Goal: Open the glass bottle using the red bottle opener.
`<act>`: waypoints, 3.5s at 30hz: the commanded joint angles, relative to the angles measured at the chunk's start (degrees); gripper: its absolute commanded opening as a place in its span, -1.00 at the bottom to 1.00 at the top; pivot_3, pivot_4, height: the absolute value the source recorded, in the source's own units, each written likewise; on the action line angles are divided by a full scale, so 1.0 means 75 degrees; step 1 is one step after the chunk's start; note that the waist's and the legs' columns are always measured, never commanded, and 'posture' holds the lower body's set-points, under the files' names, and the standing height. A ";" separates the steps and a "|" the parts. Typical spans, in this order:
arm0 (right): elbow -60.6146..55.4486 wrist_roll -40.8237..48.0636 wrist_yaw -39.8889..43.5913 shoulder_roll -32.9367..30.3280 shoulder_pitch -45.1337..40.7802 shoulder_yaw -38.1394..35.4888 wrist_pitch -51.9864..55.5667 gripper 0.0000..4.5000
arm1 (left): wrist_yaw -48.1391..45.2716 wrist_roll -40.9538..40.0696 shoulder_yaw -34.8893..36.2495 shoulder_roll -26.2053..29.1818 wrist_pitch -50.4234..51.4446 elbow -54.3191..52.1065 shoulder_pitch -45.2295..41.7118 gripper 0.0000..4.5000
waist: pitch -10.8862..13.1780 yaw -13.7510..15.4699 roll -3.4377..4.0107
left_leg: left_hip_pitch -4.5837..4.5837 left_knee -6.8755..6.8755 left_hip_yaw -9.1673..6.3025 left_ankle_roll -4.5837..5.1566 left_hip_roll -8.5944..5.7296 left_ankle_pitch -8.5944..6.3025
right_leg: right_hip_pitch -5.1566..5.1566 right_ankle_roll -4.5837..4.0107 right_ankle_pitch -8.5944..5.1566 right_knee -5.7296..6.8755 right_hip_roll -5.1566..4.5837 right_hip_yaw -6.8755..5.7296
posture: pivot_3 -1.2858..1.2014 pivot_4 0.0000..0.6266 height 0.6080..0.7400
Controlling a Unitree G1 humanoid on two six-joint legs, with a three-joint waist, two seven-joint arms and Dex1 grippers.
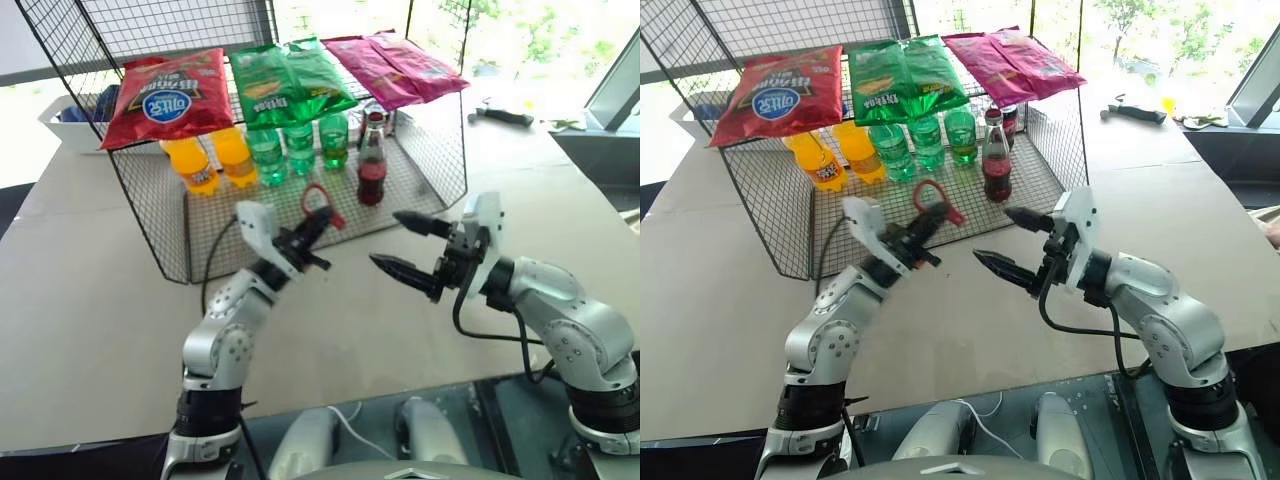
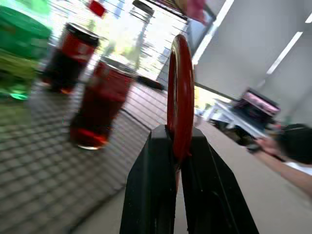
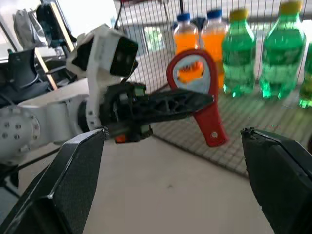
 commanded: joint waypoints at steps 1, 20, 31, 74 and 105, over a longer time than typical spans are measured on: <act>-0.0012 0.0056 -0.0002 -0.0488 -0.0281 0.0183 0.0813 1.00 | -0.0772 -0.1139 -0.0061 0.0191 0.0823 -0.0335 -0.0067 -0.98 | 0.0000 -0.0024 0.0001 | 0.0000 0.0000 0.0000 0.0000 0.0000 0.0000 | 0.0000 0.0000 0.0000 0.0000 0.0000 0.0000 | 0.03 -0.52 1.00; 0.0493 0.2679 -0.0006 -0.0598 -0.1811 -0.0235 0.4005 -0.25 | -0.2285 -0.1172 -0.0312 0.0507 0.1524 0.0573 -0.0631 -1.00 | 0.0003 -0.0130 -0.0001 | -0.0003 -0.0002 -0.0004 0.0002 0.0002 0.0000 | 0.0005 0.0000 0.0000 -0.0016 -0.0006 -0.0003 | 0.03 -0.52 1.00; 0.0529 0.3120 -0.0250 -0.0557 -0.1873 -0.0311 0.4477 -0.97 | -0.2680 -0.0979 -0.0498 0.0639 0.1489 0.0556 -0.0558 -1.00 | 0.0003 -0.0137 0.0000 | -0.0003 -0.0002 -0.0004 0.0003 0.0005 -0.0001 | 0.0004 0.0000 0.0000 -0.0014 -0.0006 -0.0003 | 0.03 -0.52 1.00; -0.0474 -0.3276 -0.3331 0.1302 0.0908 -0.0447 -0.1722 -1.00 | 0.2108 0.5638 0.0184 -0.1560 -0.7778 1.1345 -0.6514 0.98 | 0.0003 0.0014 -0.0006 | -0.0110 0.0020 -0.0006 0.0000 -0.0038 0.0002 | -0.0101 0.0006 0.0003 0.0006 -0.0012 -0.0009 | 0.03 -0.52 1.00; -0.0411 -0.3641 -0.3359 0.1655 0.0884 -0.0573 -0.1886 -1.00 | 0.2351 0.6241 0.0540 -0.1632 -0.6661 1.2212 -0.7918 0.07 | 0.0001 -0.0038 -0.0008 | -0.0108 0.0041 0.0026 0.0000 -0.0039 0.0003 | -0.0101 0.0006 0.0003 0.0033 -0.0010 -0.0009 | 0.03 -0.52 1.00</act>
